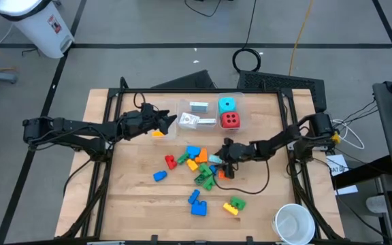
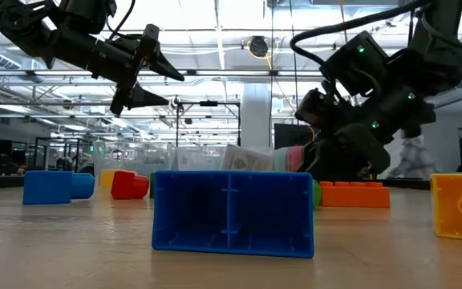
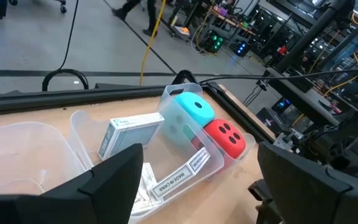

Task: Pick & Place Toys
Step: Put the light blue game piece into the left transparent bin

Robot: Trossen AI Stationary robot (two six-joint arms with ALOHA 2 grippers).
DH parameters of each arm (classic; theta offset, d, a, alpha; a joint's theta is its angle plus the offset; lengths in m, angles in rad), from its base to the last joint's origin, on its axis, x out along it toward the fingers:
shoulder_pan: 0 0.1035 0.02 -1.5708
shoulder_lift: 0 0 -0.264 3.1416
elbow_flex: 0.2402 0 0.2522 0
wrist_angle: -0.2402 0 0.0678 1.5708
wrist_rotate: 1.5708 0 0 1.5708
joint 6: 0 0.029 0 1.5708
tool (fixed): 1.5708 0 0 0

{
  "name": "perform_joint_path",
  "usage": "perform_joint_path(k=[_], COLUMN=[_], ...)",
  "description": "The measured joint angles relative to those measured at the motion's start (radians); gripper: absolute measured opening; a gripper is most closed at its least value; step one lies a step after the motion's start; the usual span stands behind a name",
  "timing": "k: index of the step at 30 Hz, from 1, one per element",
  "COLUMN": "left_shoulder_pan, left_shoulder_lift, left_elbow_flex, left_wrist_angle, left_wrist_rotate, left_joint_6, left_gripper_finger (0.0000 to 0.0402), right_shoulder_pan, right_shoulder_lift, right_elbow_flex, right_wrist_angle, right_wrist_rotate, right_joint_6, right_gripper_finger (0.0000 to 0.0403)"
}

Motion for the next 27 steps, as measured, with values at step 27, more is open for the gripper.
perform_joint_path(k=[27], left_shoulder_pan=[-0.001], left_shoulder_lift=[0.000], left_elbow_flex=[0.000], left_wrist_angle=[-0.002], left_wrist_rotate=[0.009], left_joint_6=[-0.008], left_gripper_finger=[0.0324], right_shoulder_pan=[-0.044], right_shoulder_lift=[-0.288], right_elbow_flex=[-0.005], right_wrist_angle=[-0.182], right_wrist_rotate=[0.024], right_joint_6=[-0.187], right_gripper_finger=[0.0085])
